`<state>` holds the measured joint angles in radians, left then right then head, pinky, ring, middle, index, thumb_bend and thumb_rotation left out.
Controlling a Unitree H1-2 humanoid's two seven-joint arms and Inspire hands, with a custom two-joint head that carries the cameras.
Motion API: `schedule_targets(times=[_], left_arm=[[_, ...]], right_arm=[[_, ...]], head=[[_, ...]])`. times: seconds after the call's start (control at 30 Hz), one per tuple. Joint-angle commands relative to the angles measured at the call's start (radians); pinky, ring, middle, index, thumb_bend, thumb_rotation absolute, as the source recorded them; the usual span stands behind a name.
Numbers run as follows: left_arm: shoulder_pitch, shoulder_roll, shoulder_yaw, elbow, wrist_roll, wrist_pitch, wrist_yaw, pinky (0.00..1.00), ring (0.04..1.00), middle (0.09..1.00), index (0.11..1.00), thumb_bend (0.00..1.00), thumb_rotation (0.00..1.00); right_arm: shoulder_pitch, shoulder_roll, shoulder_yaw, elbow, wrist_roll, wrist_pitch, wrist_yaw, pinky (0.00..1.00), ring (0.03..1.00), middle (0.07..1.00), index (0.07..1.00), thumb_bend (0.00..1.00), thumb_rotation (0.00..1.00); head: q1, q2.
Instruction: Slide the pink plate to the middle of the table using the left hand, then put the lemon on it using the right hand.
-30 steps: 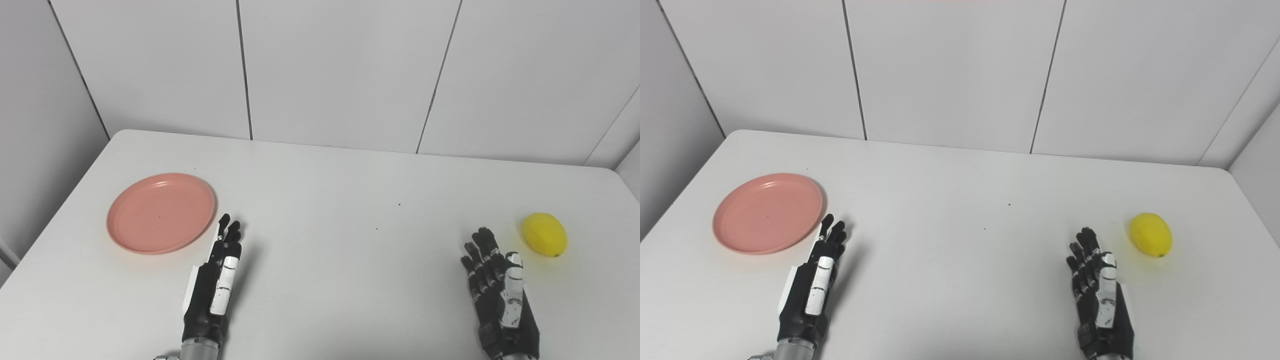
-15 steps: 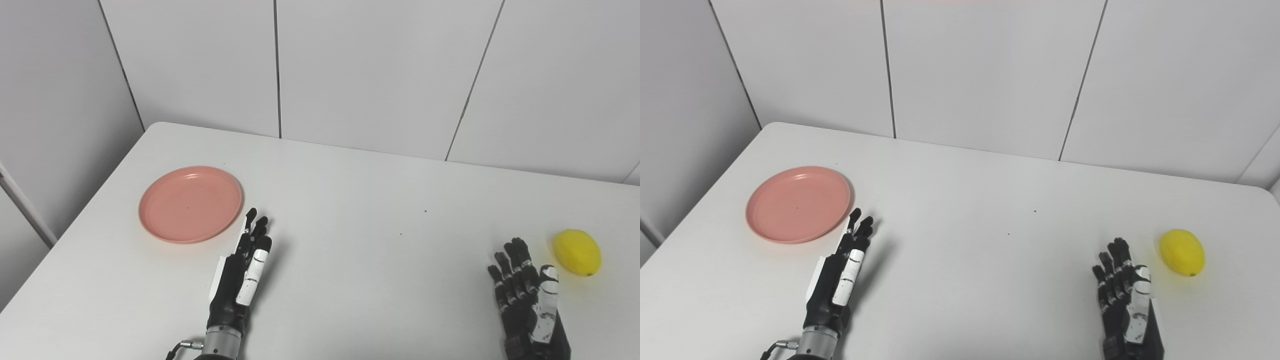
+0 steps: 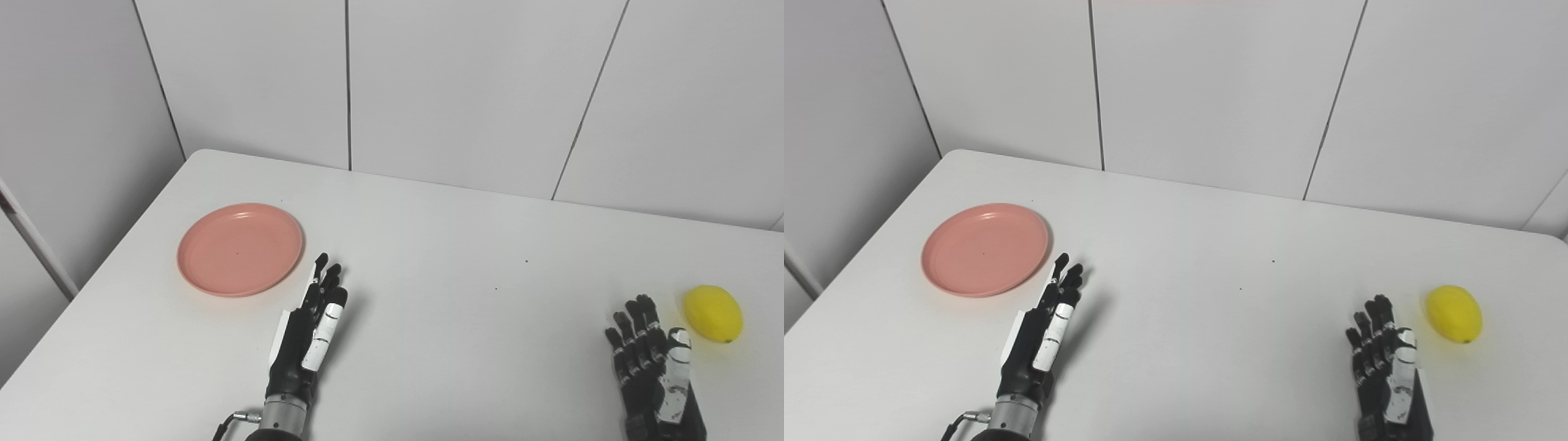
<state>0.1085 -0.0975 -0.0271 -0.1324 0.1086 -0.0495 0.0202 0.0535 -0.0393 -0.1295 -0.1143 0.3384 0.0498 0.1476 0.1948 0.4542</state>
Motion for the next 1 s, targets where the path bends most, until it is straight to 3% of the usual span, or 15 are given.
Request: schedule_targets(times=[0.0, 0.27, 0.57, 0.87, 0.97], left_arm=[[0.031, 0.002, -0.009, 0.075, 0.005, -0.037, 0.013, 0.97, 0.964, 0.955, 0.973, 0.67, 0.89], [0.025, 0.007, -0.009, 0.106, 0.009, -0.066, 0.018, 0.97, 0.964, 0.955, 0.975, 0.63, 0.9], [0.027, 0.019, 0.003, 0.115, -0.015, -0.084, 0.013, 0.96, 0.962, 0.952, 0.968, 0.63, 0.87], [0.024, 0.048, 0.013, 0.029, -0.036, -0.09, 0.0, 0.94, 0.944, 0.949, 0.962, 0.57, 0.85], [0.007, 0.041, 0.022, -0.011, -0.067, -0.062, -0.005, 0.94, 0.942, 0.946, 0.956, 0.56, 0.84]], right_arm=[[0.015, -0.005, -0.005, 0.032, 0.004, -0.021, 0.005, 1.0, 1.0, 1.0, 0.988, 0.69, 1.0], [0.013, -0.002, -0.004, 0.037, 0.004, -0.01, -0.002, 1.0, 1.0, 1.0, 0.98, 0.68, 0.97], [0.016, 0.008, 0.013, 0.052, -0.016, -0.043, 0.003, 1.0, 1.0, 1.0, 0.995, 0.65, 1.0], [0.029, 0.032, 0.032, 0.034, -0.072, -0.061, -0.018, 1.0, 1.0, 1.0, 0.999, 0.62, 1.0], [0.035, 0.033, 0.037, 0.018, -0.087, -0.051, -0.026, 1.0, 1.0, 1.0, 0.995, 0.62, 1.0]], head=[[0.0, -0.007], [-0.005, -0.029], [-0.024, -0.047], [-0.033, -0.052], [-0.034, -0.048]])
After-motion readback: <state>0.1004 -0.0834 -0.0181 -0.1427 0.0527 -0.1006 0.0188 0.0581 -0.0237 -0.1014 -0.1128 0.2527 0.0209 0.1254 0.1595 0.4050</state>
